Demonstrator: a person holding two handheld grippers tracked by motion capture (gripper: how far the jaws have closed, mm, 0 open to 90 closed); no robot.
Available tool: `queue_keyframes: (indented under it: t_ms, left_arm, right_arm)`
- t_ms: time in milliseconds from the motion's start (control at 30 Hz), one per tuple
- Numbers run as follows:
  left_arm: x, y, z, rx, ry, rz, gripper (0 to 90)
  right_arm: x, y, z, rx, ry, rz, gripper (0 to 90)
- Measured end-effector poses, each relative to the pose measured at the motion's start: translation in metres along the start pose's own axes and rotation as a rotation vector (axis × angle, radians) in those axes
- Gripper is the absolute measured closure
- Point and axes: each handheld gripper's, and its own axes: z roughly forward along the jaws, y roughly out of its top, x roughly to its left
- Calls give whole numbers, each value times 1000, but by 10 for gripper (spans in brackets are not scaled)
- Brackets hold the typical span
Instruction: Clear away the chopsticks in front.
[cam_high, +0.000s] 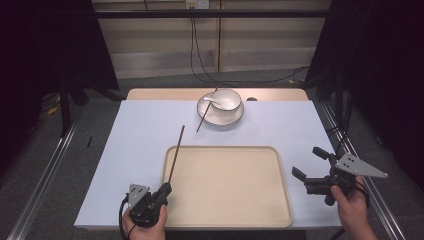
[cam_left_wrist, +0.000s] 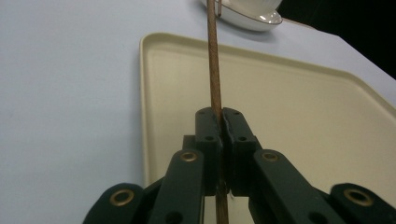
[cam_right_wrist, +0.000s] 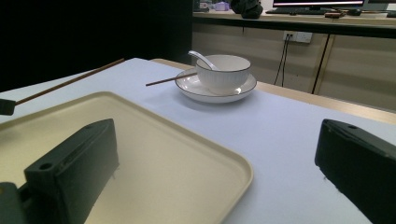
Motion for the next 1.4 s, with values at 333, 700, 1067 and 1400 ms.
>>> queue_keyframes:
  t_ms: [333, 700, 1067, 1400]
  left_arm:
    - [0, -9, -6, 17, -5, -14, 861]
    - [-2, -12, -4, 63, 0, 6, 860]
    - [-7, -15, -2, 88, -21, 15, 855]
    - [-8, -16, -6, 76, -31, 28, 853]
  right_arm:
    - [-1, 0, 0, 7, 5, -16, 0]
    - [0, 0, 1, 0, 8, -13, 0]
    - [-1, 1, 0, -5, 7, -12, 0]
    - [-1, 1, -1, -7, 15, -15, 0]
